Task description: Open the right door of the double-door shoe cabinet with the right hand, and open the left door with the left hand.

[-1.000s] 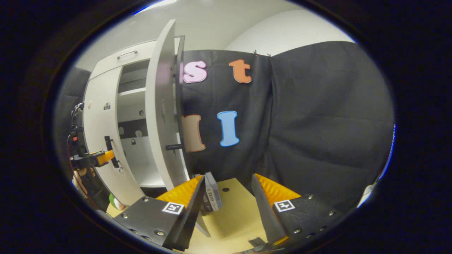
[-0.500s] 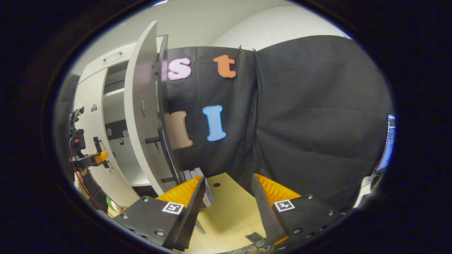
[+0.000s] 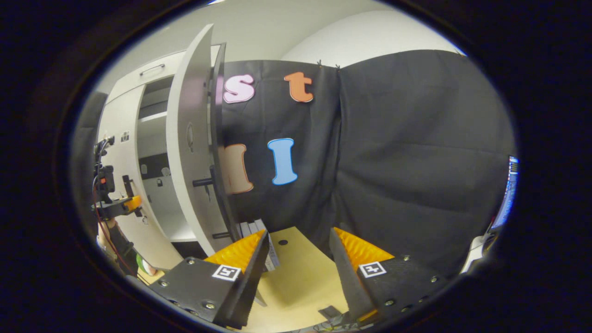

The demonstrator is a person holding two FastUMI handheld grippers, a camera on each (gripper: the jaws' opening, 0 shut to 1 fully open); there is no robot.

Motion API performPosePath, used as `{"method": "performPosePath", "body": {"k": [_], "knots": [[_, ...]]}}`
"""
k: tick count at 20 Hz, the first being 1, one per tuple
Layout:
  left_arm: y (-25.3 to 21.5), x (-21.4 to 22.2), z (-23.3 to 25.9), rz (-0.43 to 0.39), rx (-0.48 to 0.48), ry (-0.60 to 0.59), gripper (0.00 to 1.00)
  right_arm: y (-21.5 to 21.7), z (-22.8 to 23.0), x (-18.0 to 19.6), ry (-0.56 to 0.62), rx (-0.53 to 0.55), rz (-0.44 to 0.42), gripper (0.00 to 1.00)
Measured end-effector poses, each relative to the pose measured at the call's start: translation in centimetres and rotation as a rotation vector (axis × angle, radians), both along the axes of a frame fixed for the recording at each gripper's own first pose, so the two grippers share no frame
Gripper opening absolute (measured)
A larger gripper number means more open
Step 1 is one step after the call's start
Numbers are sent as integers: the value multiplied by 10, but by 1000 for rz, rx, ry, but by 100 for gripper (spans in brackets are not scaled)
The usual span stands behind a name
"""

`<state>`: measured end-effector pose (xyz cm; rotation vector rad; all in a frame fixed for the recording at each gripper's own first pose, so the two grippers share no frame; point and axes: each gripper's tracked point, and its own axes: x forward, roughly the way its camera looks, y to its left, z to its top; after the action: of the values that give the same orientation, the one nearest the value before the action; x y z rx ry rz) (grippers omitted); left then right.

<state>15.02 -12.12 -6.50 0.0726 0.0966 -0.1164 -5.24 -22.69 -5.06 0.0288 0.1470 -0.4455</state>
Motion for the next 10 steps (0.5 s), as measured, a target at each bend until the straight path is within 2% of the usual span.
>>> {"method": "performPosePath", "body": {"k": [6,8,9,10], "knots": [[1,-2,-2,-30,3,22,21,5,-2,-4,9,9,16,78],[0,-8,-2,-48,-9,31,21,5,-1,-3,10,6,23,78],[0,-12,-2,-58,-15,33,20,6,-1,-1,8,7,26,72],[1,-16,-1,-67,-17,37,21,7,1,1,3,11,33,73]]}}
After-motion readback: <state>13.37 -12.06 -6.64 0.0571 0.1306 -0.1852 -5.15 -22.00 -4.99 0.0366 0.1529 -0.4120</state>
